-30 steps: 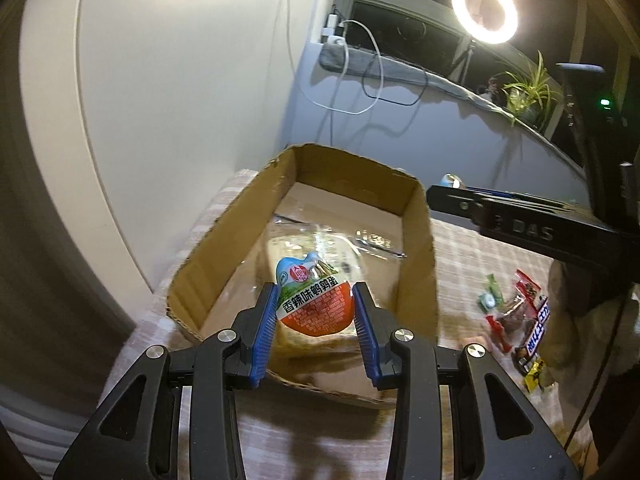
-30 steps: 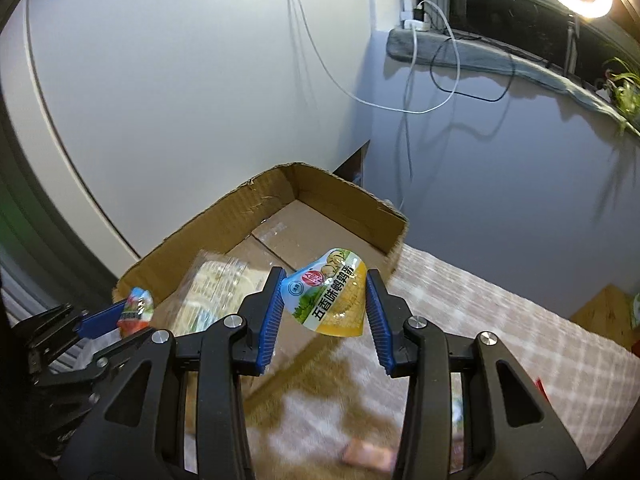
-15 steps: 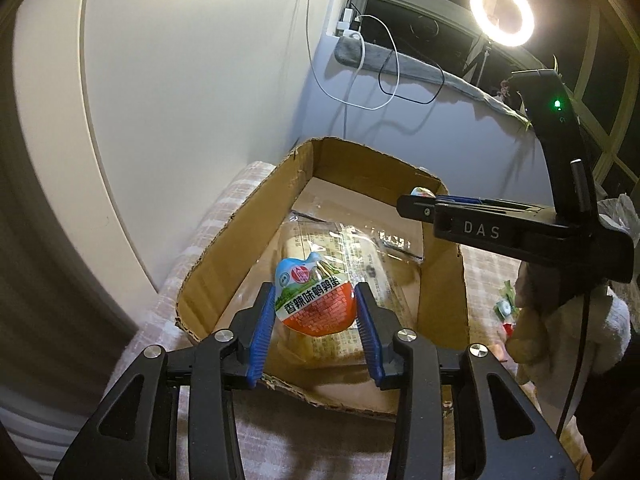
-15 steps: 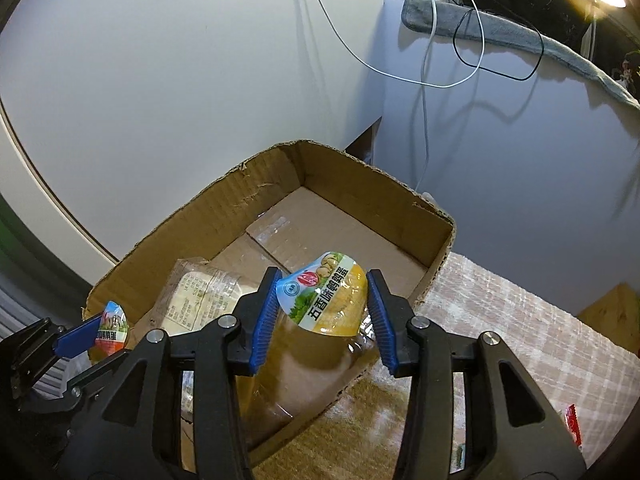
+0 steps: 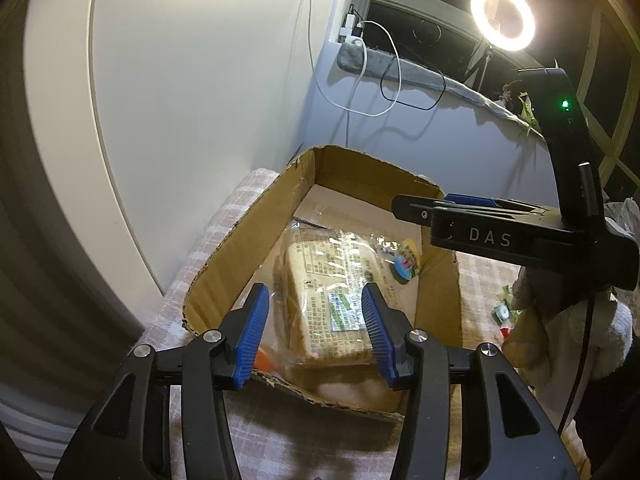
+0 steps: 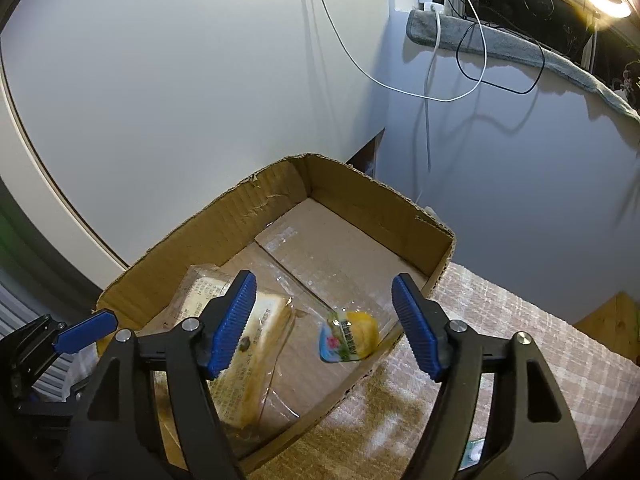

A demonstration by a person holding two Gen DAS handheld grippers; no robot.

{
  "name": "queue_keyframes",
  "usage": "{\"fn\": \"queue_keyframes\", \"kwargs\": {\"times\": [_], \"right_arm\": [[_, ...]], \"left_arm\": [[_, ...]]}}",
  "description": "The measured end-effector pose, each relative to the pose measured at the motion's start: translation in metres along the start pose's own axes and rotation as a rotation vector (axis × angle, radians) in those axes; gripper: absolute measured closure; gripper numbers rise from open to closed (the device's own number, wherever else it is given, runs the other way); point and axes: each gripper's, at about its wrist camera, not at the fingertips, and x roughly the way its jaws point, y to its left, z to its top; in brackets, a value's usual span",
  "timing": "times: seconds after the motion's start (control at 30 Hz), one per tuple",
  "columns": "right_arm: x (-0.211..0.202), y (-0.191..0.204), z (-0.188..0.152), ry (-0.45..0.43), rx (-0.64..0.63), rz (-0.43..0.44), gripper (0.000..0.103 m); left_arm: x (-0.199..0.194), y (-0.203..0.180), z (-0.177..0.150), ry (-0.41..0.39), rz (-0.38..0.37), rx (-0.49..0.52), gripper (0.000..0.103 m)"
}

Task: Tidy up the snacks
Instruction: 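Open both grippers to drop the pouches into the box and withdraw, then grasp a Snickers bar with the right gripper while the left grasps a yellow candy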

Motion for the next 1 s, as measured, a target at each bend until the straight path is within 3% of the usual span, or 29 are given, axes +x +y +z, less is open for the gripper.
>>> {"fn": "queue_keyframes", "kwargs": {"times": [0.27, 0.57, 1.0], "right_arm": [[-0.024, -0.006, -0.007, -0.027, 0.018, -0.004, 0.030], [-0.080, -0.030, -0.031, -0.084, 0.063, -0.014, 0.030], [-0.167, -0.112, -0.098, -0.129, 0.136, -0.134, 0.030]], "left_arm": [[-0.013, -0.012, -0.001, -0.018, -0.018, 0.015, 0.056], [-0.027, -0.046, -0.007, -0.027, -0.076, 0.064, 0.056], [-0.030, -0.101, -0.026, 0.008, -0.170, 0.135, 0.056]]}}
